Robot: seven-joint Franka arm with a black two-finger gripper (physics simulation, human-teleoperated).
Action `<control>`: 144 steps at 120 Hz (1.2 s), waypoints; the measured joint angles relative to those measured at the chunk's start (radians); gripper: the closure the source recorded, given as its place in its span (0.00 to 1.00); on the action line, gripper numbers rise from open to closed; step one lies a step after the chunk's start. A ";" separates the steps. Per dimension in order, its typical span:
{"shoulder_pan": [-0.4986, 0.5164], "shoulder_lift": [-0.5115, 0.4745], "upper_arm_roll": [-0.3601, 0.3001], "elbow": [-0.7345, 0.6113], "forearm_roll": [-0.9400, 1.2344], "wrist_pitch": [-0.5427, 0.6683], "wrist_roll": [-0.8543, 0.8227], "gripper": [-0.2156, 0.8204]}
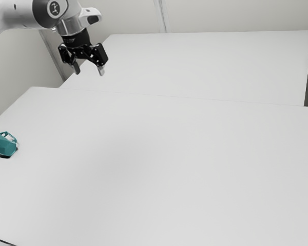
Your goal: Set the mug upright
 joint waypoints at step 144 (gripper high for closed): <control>0.442 0.025 -0.003 -0.234 -0.177 0.137 0.329 0.21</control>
